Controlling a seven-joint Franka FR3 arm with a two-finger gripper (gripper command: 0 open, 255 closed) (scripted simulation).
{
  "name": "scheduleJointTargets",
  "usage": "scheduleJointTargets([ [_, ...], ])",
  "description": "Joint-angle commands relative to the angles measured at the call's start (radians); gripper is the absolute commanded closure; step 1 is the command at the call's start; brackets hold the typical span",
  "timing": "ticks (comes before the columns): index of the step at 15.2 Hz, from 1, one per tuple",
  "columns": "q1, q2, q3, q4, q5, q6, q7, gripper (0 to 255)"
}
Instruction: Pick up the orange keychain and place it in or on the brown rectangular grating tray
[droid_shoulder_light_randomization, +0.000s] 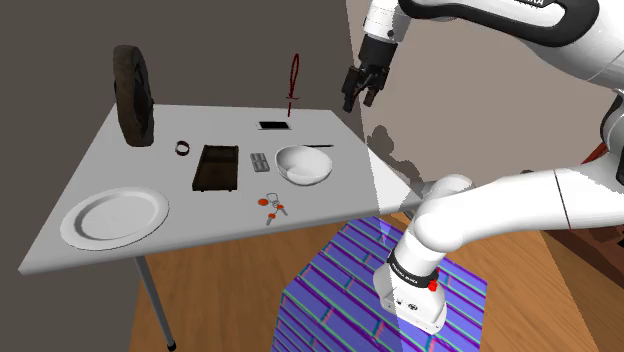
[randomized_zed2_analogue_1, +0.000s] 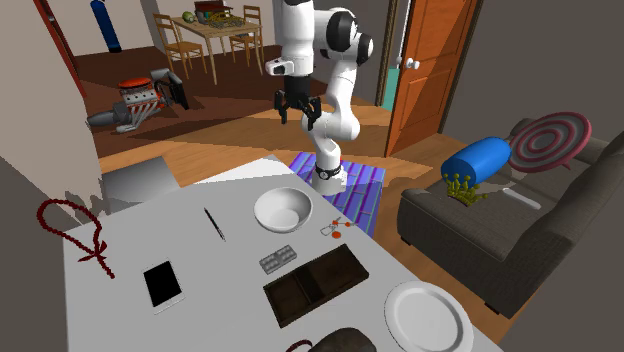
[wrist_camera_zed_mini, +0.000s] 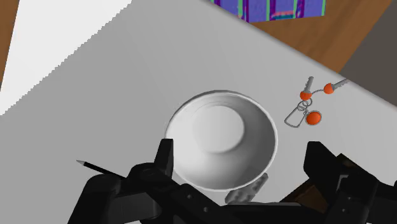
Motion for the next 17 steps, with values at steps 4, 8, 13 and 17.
scheduleJointTargets([
  [4, 0.009, -0.002, 0.035, -0.088, 0.029, 0.086, 0.047, 0],
  [8, 0.024, 0.015, 0.086, -0.188, 0.07, 0.208, 0.108, 0],
  [13, 0.048, 0.076, 0.154, -0.287, 0.121, 0.373, 0.183, 0],
  [17, 0.066, 0.159, 0.212, -0.34, 0.159, 0.515, 0.243, 0],
])
